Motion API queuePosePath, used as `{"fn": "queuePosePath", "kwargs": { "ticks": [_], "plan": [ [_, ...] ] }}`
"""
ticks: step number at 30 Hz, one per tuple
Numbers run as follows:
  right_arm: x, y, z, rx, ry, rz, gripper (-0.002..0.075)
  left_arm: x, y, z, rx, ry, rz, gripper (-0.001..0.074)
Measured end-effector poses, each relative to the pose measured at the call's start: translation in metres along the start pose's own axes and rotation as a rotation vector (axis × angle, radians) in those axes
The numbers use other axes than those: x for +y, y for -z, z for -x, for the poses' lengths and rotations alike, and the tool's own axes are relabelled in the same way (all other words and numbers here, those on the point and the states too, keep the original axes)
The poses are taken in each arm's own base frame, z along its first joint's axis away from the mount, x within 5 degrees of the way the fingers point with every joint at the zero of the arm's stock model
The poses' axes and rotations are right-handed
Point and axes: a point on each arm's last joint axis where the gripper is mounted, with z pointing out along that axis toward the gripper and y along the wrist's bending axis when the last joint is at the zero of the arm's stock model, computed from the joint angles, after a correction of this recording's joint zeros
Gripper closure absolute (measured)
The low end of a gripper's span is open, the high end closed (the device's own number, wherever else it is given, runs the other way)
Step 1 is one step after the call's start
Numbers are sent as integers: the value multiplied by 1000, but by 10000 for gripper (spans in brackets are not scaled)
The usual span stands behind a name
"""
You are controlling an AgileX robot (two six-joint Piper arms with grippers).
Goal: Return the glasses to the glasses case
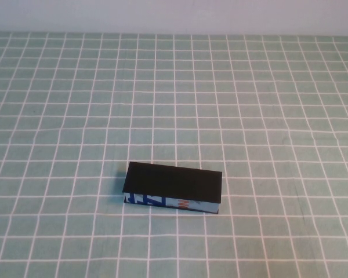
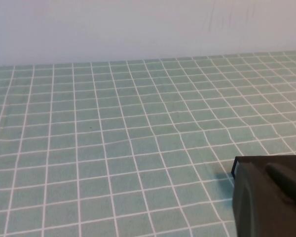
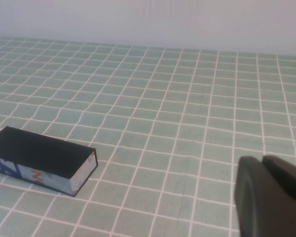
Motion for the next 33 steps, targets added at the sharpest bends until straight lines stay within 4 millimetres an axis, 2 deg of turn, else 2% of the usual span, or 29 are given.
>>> {"fn": "queuePosePath", "kwargs": {
  "ticks": [11, 15, 18, 24, 28, 33],
  "plan": [
    [0, 0, 0, 0, 0, 0, 737, 2, -14, -18, 49, 21, 14, 734],
    [0, 0, 0, 0, 0, 0, 737, 5, -24, -17, -90, 33, 38, 734],
    [0, 0, 0, 0, 0, 0, 737, 9, -34, -22, -187, -47, 77, 733],
    [0, 0, 0, 0, 0, 0, 737, 13, -51, -54, -208, -179, 109, 734],
    [0, 0, 0, 0, 0, 0, 738, 14, -59, -83, -163, -173, 108, 734],
    [0, 0, 0, -2, 0, 0, 737, 16, -66, -106, -78, -142, 106, 734]
  ]
}}
